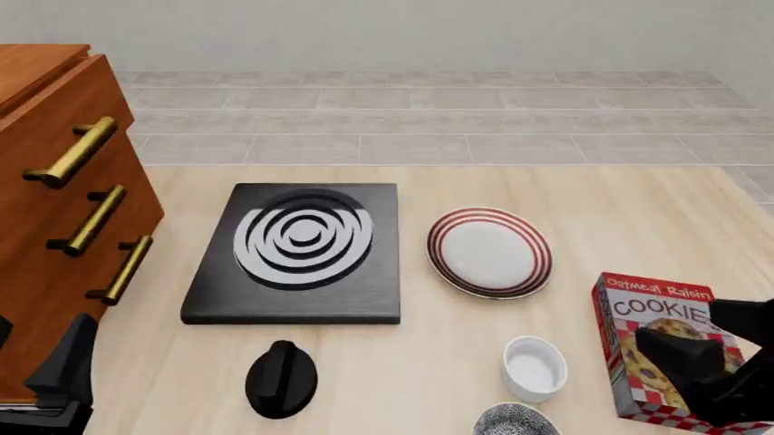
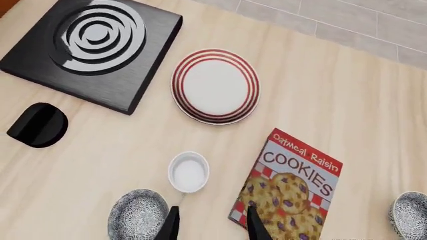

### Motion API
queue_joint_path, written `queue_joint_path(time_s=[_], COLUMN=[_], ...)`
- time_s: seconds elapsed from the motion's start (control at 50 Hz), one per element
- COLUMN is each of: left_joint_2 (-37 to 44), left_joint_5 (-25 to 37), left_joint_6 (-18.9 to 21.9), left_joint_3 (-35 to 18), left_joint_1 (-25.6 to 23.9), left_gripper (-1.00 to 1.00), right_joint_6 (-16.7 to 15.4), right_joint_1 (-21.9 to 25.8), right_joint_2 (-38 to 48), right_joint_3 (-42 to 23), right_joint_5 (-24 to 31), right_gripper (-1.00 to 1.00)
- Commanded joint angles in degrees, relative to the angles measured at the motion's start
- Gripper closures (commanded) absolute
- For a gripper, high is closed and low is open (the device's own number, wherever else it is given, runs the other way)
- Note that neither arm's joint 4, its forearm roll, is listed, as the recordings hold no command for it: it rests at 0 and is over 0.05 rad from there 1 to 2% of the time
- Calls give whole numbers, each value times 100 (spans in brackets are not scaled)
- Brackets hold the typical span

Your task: Pick the akita bowl next to the ramekin and place it on the plate.

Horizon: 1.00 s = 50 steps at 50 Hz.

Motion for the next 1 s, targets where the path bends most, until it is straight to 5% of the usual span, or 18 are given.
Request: queue_joint_path(time_s=[0.02,1.0], left_joint_2=[0,0], left_joint_5=[0,0], left_joint_6=[0,0], left_joint_3=[0,0], left_joint_1=[0,0], left_gripper=[-100,-100], right_joint_6=[143,754], right_joint_1=[252,1152], right_joint_2=[121,338], right_joint_3=[141,864], right_joint_5=[69,-387], right_gripper=[-100,-100])
